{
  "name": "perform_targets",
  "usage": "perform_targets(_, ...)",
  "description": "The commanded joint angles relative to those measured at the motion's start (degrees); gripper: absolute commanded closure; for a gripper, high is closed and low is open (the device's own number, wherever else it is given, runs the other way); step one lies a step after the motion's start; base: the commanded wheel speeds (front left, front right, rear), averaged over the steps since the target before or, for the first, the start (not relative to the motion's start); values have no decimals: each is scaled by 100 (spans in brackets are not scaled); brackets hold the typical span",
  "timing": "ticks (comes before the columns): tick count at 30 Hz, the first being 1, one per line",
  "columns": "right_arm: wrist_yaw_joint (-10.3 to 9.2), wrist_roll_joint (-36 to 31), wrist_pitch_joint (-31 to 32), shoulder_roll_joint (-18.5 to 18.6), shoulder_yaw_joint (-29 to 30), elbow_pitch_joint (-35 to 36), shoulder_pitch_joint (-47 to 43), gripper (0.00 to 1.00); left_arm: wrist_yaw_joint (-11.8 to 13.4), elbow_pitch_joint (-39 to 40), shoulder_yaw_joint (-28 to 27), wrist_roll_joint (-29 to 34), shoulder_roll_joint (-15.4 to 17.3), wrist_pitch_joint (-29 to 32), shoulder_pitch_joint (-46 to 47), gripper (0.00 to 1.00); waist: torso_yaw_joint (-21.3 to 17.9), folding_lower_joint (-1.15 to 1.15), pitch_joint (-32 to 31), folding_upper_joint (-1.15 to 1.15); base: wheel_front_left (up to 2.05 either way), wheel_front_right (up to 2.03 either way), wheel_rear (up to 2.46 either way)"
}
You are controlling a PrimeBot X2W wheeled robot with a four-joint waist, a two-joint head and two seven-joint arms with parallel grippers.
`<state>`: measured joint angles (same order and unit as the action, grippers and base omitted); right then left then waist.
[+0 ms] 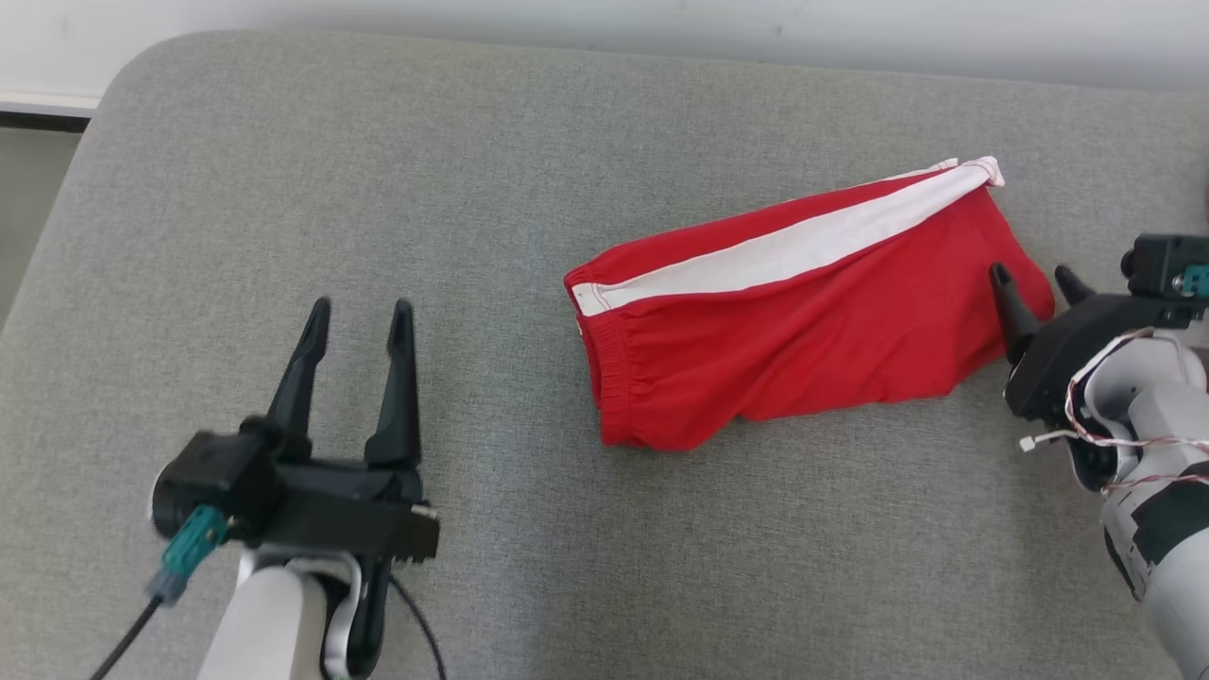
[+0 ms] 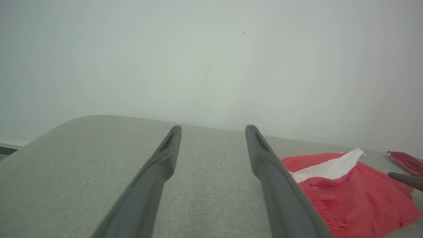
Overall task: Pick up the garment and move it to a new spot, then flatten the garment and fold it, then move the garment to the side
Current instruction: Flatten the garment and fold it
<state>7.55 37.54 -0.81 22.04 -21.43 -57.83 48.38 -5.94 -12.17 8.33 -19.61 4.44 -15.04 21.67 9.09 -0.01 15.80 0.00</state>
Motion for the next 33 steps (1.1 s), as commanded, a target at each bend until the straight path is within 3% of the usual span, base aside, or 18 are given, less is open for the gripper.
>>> perform_targets(1,-17,62,-26,5,-31,-30,-74,0,-3,57,-60,103,-26,-18,-126,0,17,1,-3,0,0,0,0)
perform_targets(6,-17,203,-116,-17,-134,-289,-146,0,-70,311,-441,543,-114,-18,-651,0,114,1,-14,0,0,0,0)
perform_targets(13,-18,355,-91,-62,-197,-672,-136,0,-132,362,-535,704,-151,-18,-896,0,233,1,4,0,0,0,0)
perform_targets(14,-17,386,-81,-88,-194,-716,-129,75,-138,363,-543,706,-153,-18,-903,0,242,1,6,0,0,0,0)
perform_targets(15,-17,421,-79,-116,-197,-742,-124,100,-143,354,-546,709,-156,-18,-909,0,249,1,5,0,0,0,0)
perform_targets(23,-17,747,-374,-120,-292,-554,-382,100,-145,270,-500,685,-158,-18,-1077,0,103,1,-307,0,0,0,0)
perform_targets(33,-17,1405,-629,144,-459,218,-1377,100,-149,233,-587,799,-158,-18,-1523,0,-346,1,-856,0,0,0,0)
